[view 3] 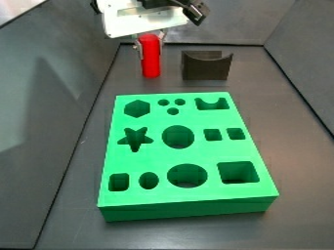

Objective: Pick up the hexagon object. Move up. Move to above the board. Insert the hexagon object.
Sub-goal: Pick up the hexagon object, then move up, then move to above the board.

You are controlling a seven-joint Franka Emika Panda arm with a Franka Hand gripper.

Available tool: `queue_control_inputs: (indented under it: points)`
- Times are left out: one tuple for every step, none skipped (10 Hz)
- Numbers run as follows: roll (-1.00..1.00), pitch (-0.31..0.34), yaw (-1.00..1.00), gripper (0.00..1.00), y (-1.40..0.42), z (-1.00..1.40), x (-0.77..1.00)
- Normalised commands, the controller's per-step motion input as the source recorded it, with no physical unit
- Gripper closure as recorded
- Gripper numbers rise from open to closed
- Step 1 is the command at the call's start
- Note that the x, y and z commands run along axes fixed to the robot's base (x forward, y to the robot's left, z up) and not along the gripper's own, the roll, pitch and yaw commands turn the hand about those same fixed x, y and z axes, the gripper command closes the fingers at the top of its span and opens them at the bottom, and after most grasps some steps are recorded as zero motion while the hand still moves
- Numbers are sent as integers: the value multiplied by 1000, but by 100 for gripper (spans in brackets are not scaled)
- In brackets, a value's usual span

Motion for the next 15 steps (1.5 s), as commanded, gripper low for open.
queue_control_inputs:
  points:
    - [0, 0, 0, 100, 0, 0, 0]
    - [0, 0, 0, 100, 0, 0, 0]
    - [0, 0, 0, 100, 0, 0, 0]
    - [0, 0, 0, 100, 0, 0, 0]
    - [0, 0, 0, 100, 0, 0, 0]
    - [0, 0, 0, 100, 0, 0, 0]
    - [0, 0, 0, 100, 0, 0, 0]
    - [0, 0, 0, 100, 0, 833, 0]
    - [0, 31, 12, 100, -2, 779, -47]
    - [8, 33, 9, 100, 2, 683, -57]
    - [24, 29, 0, 100, 9, 504, -40]
    - [36, 33, -6, 100, 8, 350, -30]
    - [44, 34, -8, 100, 8, 242, -25]
    - [-97, 28, -442, 100, -177, 1000, 39]
    - [-94, 47, -414, 100, -178, 1000, 34]
